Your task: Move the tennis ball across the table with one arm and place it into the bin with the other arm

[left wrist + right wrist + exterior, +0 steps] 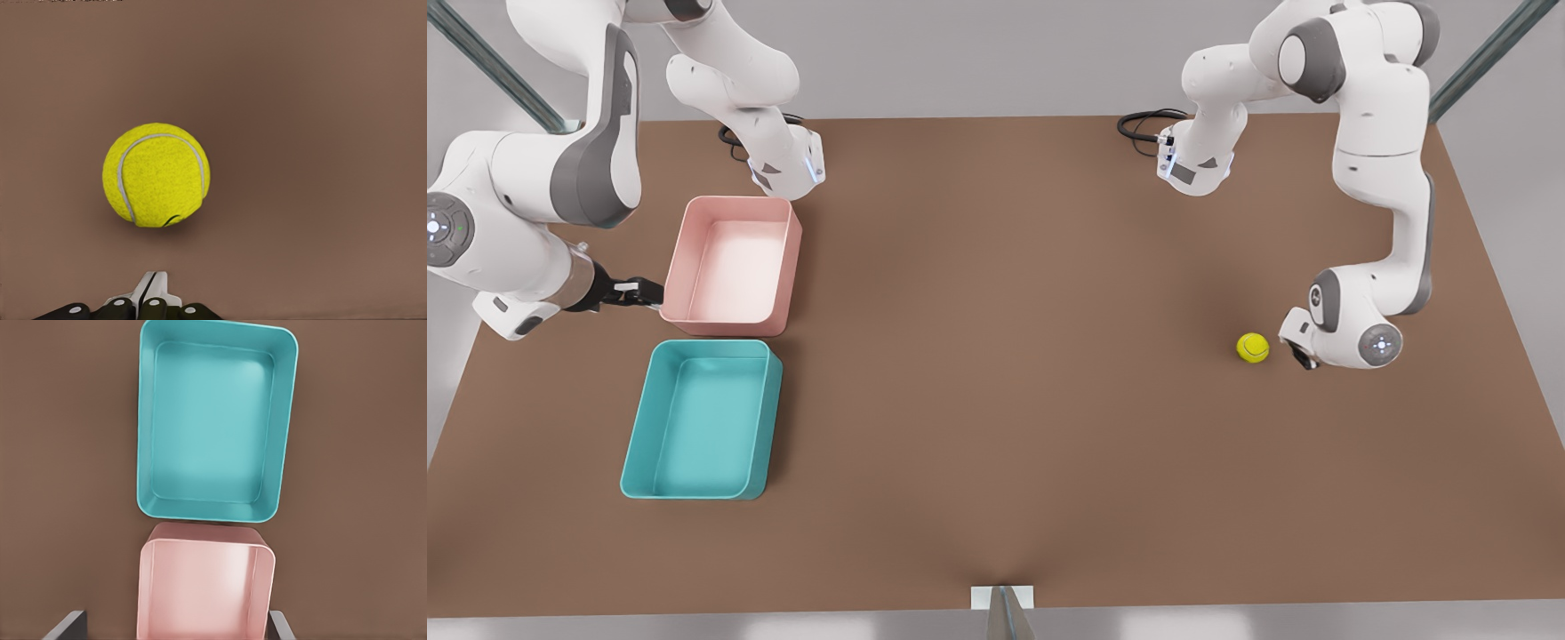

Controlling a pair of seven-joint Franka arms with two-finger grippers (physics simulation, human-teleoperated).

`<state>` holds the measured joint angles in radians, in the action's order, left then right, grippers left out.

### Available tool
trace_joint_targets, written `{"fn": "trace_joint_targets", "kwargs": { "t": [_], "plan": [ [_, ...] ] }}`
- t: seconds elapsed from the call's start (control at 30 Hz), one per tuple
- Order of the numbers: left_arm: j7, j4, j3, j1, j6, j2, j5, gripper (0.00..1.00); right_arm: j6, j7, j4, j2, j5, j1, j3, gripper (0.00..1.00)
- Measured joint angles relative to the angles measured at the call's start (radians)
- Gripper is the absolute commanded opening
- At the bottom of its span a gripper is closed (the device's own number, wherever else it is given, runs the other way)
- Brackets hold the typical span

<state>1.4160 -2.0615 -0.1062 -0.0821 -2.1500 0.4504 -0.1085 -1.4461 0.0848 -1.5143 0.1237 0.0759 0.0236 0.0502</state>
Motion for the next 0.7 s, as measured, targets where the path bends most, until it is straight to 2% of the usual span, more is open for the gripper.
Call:
{"fn": "trace_joint_targets", "kwargs": {
  "t": [0.53,0.57,0.63,0.7],
  "plan": [
    [0.149,0.001,0.005,0.036,-0.048,0.013,0.033,0.21,0.001,0.017,-0.001,0.004,0.0,0.001,0.005,1.0],
    [0.14,0.002,0.015,0.063,-0.051,0.012,0.033,0.21,0.001,0.018,-0.001,0.004,0.0,0.001,0.005,1.0],
    [0.084,0.061,0.108,0.116,-0.052,0.012,0.043,0.21,0.001,0.019,-0.001,0.004,0.0,0.001,0.005,1.0],
    [0.002,0.165,0.162,0.138,-0.03,0.012,0.182,0.21,0.001,0.02,-0.002,0.004,0.0,0.001,0.005,1.0]
  ]
}}
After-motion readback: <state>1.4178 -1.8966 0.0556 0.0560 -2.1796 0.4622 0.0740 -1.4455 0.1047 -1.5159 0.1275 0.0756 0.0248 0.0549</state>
